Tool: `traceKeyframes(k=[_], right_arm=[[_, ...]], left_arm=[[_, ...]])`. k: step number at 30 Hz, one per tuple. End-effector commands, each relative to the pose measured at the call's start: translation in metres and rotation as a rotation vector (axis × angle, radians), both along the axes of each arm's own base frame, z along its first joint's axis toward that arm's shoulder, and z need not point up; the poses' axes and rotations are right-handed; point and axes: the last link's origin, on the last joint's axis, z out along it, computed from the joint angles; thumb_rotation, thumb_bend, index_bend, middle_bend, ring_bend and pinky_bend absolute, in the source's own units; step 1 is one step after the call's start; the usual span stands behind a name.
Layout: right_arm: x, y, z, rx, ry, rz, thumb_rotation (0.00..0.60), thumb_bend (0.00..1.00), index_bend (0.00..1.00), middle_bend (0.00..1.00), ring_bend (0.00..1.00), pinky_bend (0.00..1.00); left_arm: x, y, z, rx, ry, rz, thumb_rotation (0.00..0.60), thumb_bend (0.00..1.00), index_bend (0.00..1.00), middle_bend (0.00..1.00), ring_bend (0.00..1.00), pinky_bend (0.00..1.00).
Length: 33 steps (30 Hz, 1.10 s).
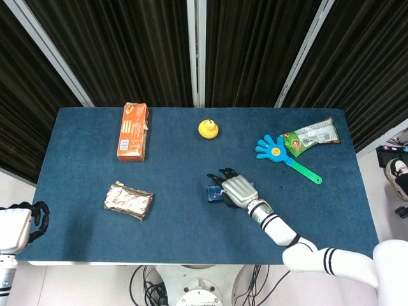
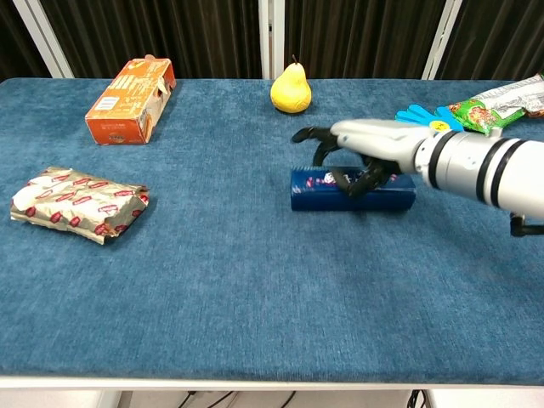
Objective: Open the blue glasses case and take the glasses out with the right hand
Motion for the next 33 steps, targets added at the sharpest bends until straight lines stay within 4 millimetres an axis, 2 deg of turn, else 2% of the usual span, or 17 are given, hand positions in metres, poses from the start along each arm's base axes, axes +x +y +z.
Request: traceKeyframes(k=[1, 2, 6, 8, 10, 14, 17, 22, 33], right_arm=[[0.005, 0.009, -0.002, 0.008, 0.018, 0.049, 0.600, 0.55, 0.00, 0.27, 0.01, 0.00], [0.005, 0.010, 0.000, 0.000, 0.018, 0.055, 0.600, 0.47, 0.00, 0.27, 0.01, 0.00], [0.003, 0.007, 0.013, -0.059, 0.018, 0.076, 0.600, 0.29, 0.00, 0.26, 0.01, 0.00], [-0.001, 0.006, 0.020, -0.087, 0.034, 0.095, 0.600, 0.23, 0.01, 0.26, 0.01, 0.00], [-0.006, 0.006, 0.025, -0.101, 0.053, 0.107, 0.600, 0.21, 0.03, 0.25, 0.01, 0.00], [-0.012, 0.006, 0.028, -0.095, 0.079, 0.105, 0.600, 0.22, 0.08, 0.25, 0.01, 0.00], [-0.015, 0.004, 0.028, -0.088, 0.081, 0.096, 0.600, 0.29, 0.10, 0.24, 0.01, 0.00], [-0.016, 0.002, 0.029, -0.080, 0.086, 0.095, 0.600, 0.37, 0.12, 0.24, 0.01, 0.00], [-0.023, 0.006, 0.033, -0.071, 0.097, 0.091, 0.600, 0.38, 0.12, 0.24, 0.01, 0.00]], left_arm=[[0.000, 0.000, 0.000, -0.001, -0.001, 0.000, 0.600, 0.36, 0.70, 0.71, 0.55, 0.57], [0.000, 0.000, 0.000, -0.001, -0.002, 0.000, 0.600, 0.36, 0.70, 0.71, 0.55, 0.57], [0.000, 0.000, 0.000, -0.004, -0.003, -0.001, 0.600, 0.36, 0.70, 0.71, 0.55, 0.57], [0.000, 0.000, 0.000, -0.005, -0.004, -0.001, 0.600, 0.36, 0.70, 0.71, 0.55, 0.57], [0.000, 0.000, 0.000, -0.005, -0.004, 0.000, 0.600, 0.36, 0.70, 0.71, 0.55, 0.57], [0.000, 0.000, 0.000, -0.004, -0.001, 0.000, 0.600, 0.36, 0.70, 0.71, 0.55, 0.57], [0.000, 0.000, 0.000, -0.003, 0.000, 0.000, 0.600, 0.36, 0.70, 0.71, 0.55, 0.57], [0.000, 0.000, 0.000, -0.002, 0.000, 0.001, 0.600, 0.36, 0.70, 0.71, 0.55, 0.57], [0.000, 0.000, 0.000, -0.004, -0.003, 0.002, 0.600, 0.36, 0.70, 0.71, 0.55, 0.57]])
